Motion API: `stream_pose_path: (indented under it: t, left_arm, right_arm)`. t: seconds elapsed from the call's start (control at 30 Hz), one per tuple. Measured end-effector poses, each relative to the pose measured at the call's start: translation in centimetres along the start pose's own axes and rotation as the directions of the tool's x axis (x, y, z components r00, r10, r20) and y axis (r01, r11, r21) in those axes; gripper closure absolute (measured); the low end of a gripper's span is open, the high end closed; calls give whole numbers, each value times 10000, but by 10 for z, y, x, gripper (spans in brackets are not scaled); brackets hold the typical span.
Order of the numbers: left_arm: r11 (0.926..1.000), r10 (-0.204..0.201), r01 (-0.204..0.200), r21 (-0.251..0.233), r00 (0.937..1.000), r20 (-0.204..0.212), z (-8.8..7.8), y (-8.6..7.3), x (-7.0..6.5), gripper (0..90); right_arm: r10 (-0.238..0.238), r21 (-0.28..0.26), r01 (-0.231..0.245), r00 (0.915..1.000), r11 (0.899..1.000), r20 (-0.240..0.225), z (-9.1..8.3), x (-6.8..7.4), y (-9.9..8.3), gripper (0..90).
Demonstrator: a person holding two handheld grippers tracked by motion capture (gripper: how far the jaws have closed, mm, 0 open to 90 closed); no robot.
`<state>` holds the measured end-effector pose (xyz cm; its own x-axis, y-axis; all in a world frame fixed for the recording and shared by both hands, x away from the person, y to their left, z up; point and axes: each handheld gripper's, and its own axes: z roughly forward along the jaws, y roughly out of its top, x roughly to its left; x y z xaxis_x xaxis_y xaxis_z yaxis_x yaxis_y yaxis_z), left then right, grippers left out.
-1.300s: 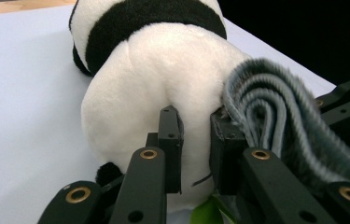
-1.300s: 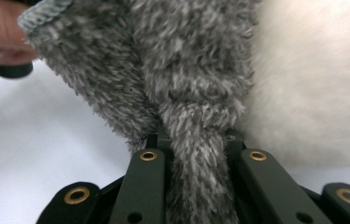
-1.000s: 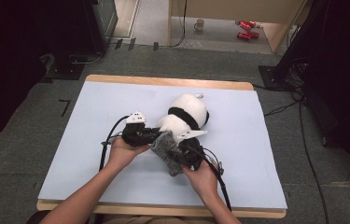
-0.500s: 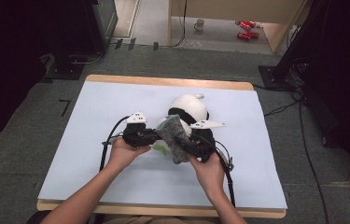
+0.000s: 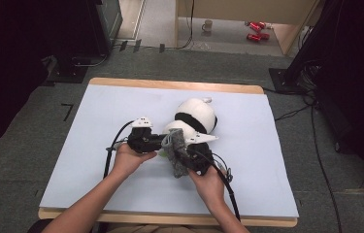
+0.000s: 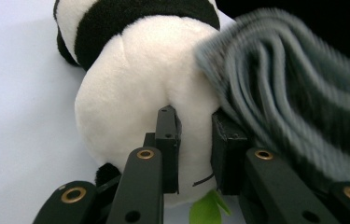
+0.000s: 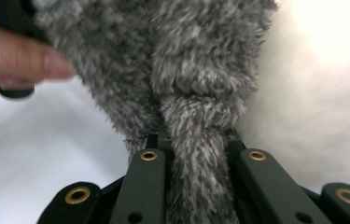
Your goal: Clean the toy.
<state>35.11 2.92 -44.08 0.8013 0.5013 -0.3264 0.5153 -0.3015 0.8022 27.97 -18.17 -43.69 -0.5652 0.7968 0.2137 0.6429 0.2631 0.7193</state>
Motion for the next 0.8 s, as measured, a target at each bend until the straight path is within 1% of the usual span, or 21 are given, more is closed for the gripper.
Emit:
stream_pose_path:
  t: [0.1, 0.2, 0.23, 0.27, 0.3, 0.4, 0.43, 0.5, 0.57, 0.63, 0.73, 0.77, 0.8]
  left_arm:
    - [10000, 30, -30, 30, 10000, 16, -1, 0, 2, 756]
    - [10000, 1, -1, 61, 10000, 37, -3, 1, 4, 756]
    - [10000, 46, -47, 84, 10000, 51, -3, 1, 5, 756]
    - [9999, 76, -77, 105, 10000, 52, -3, 1, 5, 756]
    - [9999, 47, -48, 107, 10000, 75, -4, 2, 6, 756]
    - [9998, 137, -139, 136, 9999, 102, -4, 2, 7, 755]
    - [9998, 170, -171, 124, 9998, 106, -5, 1, 8, 755]
    - [9997, 217, -219, 109, 9997, 123, -6, 1, 9, 754]
    - [9998, 196, -198, 99, 9997, 156, -7, 2, 10, 753]
    - [9998, 188, -190, 103, 9997, 181, -8, 3, 12, 753]
    - [9996, 255, -256, 86, 9995, 174, -11, 4, 15, 753]
    - [9995, 285, -287, 107, 9994, 171, -11, 4, 15, 753]
    - [9992, 377, -379, 142, 9992, 149, -12, 4, 16, 753]
  right_arm:
    - [-215, 399, 211, 9997, 9990, 99, 7, 4, -6, 786]
    - [-299, 926, 294, 9995, 9953, 40, 13, 5, -8, 786]
    - [-344, 1070, 340, 9994, 9937, 18, 15, 5, -10, 785]
    - [-402, 1101, 398, 9992, 9931, 14, 17, 5, -11, 786]
    - [-387, 1263, 381, 9992, 9913, 25, 19, 5, -11, 785]
    - [-559, 1702, 542, 9984, 9839, 50, 25, 5, -15, 784]
    - [-587, 1737, 576, 9983, 9831, 12, 26, 5, -15, 783]
    - [-569, 1824, 599, 9981, 9814, -217, 25, 5, -14, 780]
    - [-605, 1931, 652, 9977, 9790, -299, 22, 6, -12, 780]
    - [-701, 1902, 759, 9968, 9788, -371, 18, 6, -9, 780]
    - [-771, 1634, 860, 9952, 9828, -602, 9, 6, -3, 780]
    - [-848, 1443, 926, 9946, 9852, -594, 5, 6, -1, 780]
    - [-783, 1360, 854, 9953, 9870, -565, 1, 6, 1, 780]
